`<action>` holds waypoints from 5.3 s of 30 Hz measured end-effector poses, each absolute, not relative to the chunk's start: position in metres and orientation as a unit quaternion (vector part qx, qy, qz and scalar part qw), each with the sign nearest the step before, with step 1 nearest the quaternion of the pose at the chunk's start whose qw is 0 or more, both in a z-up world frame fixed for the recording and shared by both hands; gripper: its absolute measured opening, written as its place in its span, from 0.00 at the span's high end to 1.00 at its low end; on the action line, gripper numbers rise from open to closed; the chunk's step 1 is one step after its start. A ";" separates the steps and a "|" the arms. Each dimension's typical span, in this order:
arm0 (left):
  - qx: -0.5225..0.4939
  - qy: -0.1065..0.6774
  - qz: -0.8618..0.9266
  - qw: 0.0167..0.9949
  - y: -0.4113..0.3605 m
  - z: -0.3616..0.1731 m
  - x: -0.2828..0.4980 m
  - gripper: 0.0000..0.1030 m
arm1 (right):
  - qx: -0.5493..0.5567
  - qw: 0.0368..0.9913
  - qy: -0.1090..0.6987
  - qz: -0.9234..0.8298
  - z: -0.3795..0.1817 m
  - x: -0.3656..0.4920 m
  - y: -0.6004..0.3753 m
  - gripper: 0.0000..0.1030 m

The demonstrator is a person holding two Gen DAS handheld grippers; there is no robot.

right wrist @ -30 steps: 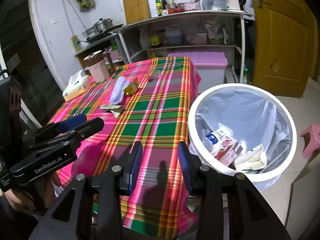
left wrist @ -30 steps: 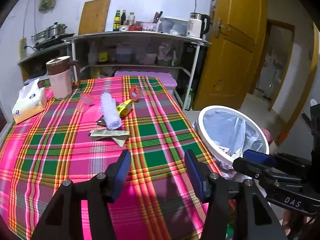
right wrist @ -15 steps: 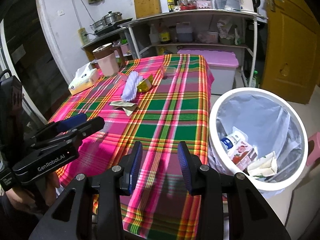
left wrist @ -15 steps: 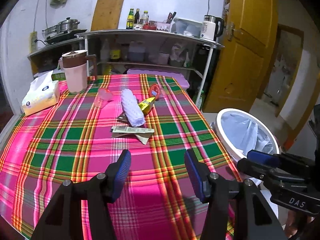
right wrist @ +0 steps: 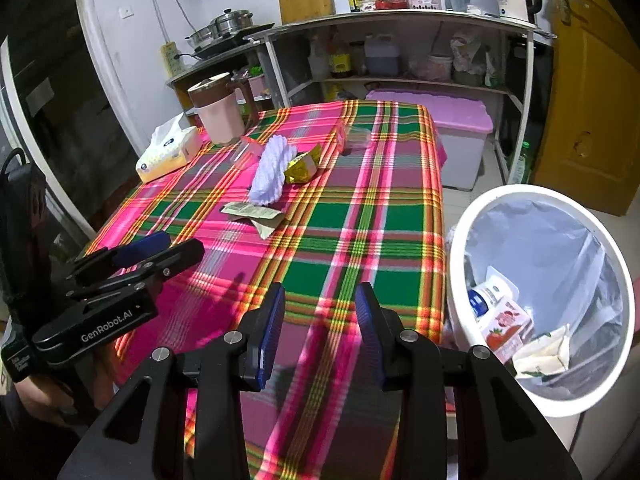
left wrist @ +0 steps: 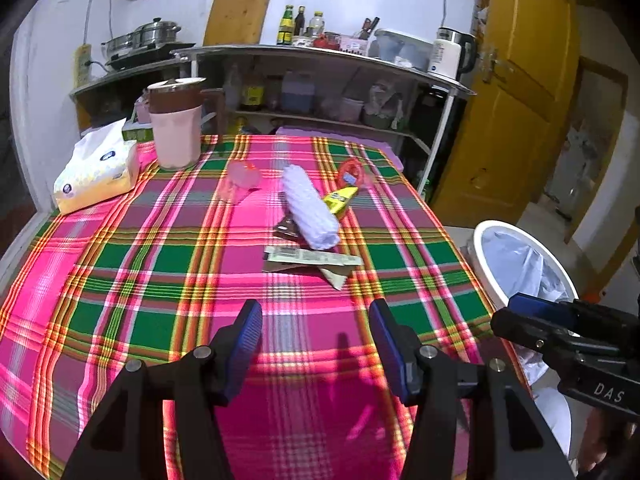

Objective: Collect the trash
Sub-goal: 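Move both open tools back over the table, then grasp the white foam mesh sleeve with the right tool while the left tool grasps the paper receipt, then carry the mesh sleeve and receipt over the white bin and open both tools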

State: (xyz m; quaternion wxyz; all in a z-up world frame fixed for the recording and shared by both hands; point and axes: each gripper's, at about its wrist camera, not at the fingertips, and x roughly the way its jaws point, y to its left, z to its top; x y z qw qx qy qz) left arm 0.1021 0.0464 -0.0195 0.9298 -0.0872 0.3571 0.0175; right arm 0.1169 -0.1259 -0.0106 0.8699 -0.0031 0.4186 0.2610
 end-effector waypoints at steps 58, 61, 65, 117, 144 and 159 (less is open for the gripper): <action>-0.161 0.377 0.041 0.911 0.119 -0.042 0.138 0.46 | 0.000 0.820 0.451 0.354 -0.050 0.199 -0.032 0.90; -0.164 0.379 0.042 0.910 0.118 -0.041 0.134 0.46 | 0.004 0.815 0.448 0.367 -0.048 0.189 -0.031 0.90; -0.164 0.383 0.036 0.908 0.112 -0.041 0.133 0.46 | 0.012 0.822 0.441 0.360 -0.042 0.183 -0.041 0.90; -0.113 0.389 -0.007 0.914 0.048 -0.038 0.133 0.68 | 0.048 0.862 0.421 0.278 -0.021 0.135 -0.141 0.90; -0.038 0.377 -0.027 0.925 -0.004 -0.014 0.121 0.83 | 0.059 0.871 0.402 0.275 -0.010 0.118 -0.158 0.90; -0.043 0.353 -0.086 0.931 -0.041 0.011 0.111 0.83 | 0.070 0.886 0.389 0.244 0.004 0.099 -0.189 0.90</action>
